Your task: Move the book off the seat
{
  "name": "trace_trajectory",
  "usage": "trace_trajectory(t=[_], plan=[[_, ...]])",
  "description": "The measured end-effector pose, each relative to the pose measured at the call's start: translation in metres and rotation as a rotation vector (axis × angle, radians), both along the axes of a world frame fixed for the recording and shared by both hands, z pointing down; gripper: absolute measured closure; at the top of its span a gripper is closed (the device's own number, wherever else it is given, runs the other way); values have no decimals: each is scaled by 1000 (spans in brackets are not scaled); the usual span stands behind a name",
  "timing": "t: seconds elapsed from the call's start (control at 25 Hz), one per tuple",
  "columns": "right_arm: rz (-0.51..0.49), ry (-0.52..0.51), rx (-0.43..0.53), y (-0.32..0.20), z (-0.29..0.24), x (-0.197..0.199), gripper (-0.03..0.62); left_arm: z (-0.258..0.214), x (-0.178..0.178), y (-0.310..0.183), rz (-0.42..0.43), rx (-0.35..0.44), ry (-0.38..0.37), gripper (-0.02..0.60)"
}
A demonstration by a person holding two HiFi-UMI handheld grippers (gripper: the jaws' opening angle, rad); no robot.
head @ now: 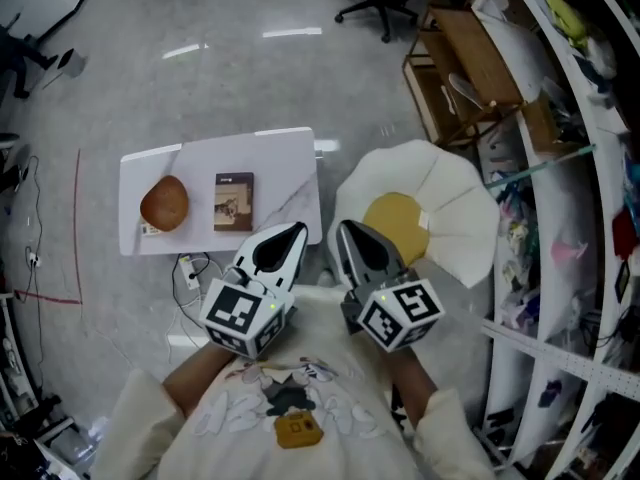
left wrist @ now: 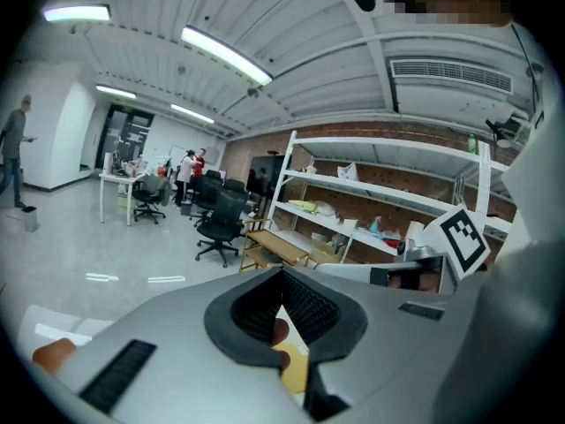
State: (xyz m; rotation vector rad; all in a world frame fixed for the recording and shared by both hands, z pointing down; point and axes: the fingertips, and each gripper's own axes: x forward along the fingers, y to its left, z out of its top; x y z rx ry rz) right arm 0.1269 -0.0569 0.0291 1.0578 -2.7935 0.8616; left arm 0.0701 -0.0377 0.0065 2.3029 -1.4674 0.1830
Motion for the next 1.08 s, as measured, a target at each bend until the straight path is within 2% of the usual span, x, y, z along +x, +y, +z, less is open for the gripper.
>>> trace_trajectory(t=[0.12,0.36,0.8,1.08], plan=[[66,6,58,17,-13,21,586,-3,14,8,4,30,-38,569],[103,-7,42,41,-12,36,586,-2,29,22,-13,30,-57,569],[-4,0,27,59,-7,25,586,4,28,43,-81,9,-51,569],[-24,-4,9,62,4,27,586,11,27,47,-112,2,-42,569]])
